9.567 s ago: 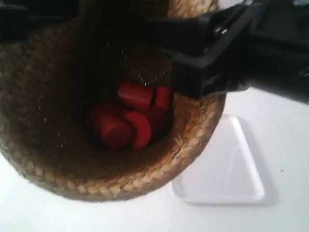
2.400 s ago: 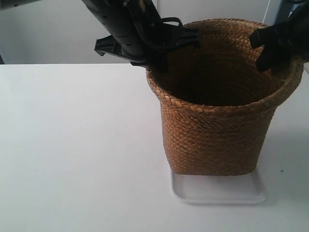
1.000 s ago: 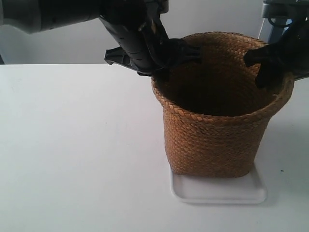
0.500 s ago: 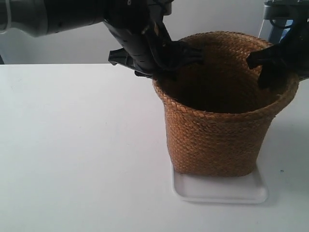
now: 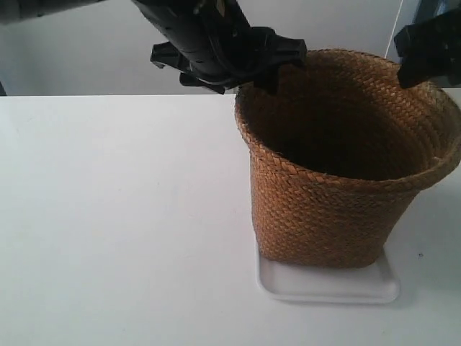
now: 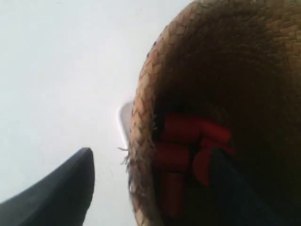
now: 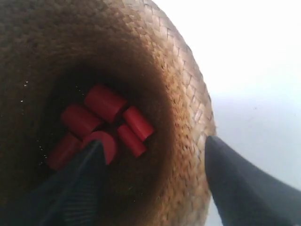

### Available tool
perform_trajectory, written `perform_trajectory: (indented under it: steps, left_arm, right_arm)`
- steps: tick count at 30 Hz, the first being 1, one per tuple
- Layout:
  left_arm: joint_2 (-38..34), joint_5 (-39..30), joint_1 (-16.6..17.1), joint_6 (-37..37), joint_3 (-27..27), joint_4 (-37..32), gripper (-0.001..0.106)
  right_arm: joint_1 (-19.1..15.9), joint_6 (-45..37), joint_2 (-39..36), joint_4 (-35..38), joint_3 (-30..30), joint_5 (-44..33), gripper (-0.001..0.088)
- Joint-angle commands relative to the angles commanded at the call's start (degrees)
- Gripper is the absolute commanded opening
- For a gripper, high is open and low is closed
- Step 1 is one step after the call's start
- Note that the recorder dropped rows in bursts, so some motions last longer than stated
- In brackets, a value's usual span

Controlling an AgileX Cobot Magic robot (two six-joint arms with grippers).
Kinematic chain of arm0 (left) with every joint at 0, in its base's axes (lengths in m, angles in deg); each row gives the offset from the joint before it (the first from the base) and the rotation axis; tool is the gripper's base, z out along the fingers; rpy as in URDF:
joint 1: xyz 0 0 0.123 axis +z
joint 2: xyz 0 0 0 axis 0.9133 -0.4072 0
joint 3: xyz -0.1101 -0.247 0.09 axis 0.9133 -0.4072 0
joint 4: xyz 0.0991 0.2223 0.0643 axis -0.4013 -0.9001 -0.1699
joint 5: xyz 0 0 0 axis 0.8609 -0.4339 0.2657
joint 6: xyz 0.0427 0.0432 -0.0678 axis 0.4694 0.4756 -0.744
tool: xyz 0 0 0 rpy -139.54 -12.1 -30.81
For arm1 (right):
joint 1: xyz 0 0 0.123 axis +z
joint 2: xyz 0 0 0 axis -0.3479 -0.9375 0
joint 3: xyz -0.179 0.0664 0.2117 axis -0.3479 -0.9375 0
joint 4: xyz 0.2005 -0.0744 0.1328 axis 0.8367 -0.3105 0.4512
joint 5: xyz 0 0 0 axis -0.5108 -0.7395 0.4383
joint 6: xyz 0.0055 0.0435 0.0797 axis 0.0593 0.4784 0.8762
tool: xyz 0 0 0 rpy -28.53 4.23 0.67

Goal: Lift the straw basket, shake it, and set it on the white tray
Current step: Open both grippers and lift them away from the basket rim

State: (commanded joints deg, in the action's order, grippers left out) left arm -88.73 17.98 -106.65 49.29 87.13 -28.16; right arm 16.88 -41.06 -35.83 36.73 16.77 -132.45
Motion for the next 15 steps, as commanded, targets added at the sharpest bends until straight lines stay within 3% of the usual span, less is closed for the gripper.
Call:
perform_trajectory:
  steps: [4, 8, 11, 15]
  left_arm:
    - [2.75, -8.5, 0.0, 9.0, 0.0, 1.18, 0.061]
    - [7.65, -16.29, 0.0, 18.26, 0.0, 4.72, -0.001]
    - [12.75, -11.47, 0.0, 22.25, -0.13, 7.21, 0.0]
    - [19.64, 0.52, 0.0, 33.63, -4.52, 17.18, 0.0]
  right_arm:
    - [0.0, 0.0, 4.84, 0.0, 0.0, -0.12, 0.0577]
    - [0.0, 0.59, 8.76, 1.65, 0.0, -5.11, 0.053]
    - [0.0, 0.59, 10.11, 3.49, 0.0, -10.09, 0.053]
    - [0.0, 0.59, 10.23, 3.83, 0.0, -9.95, 0.053]
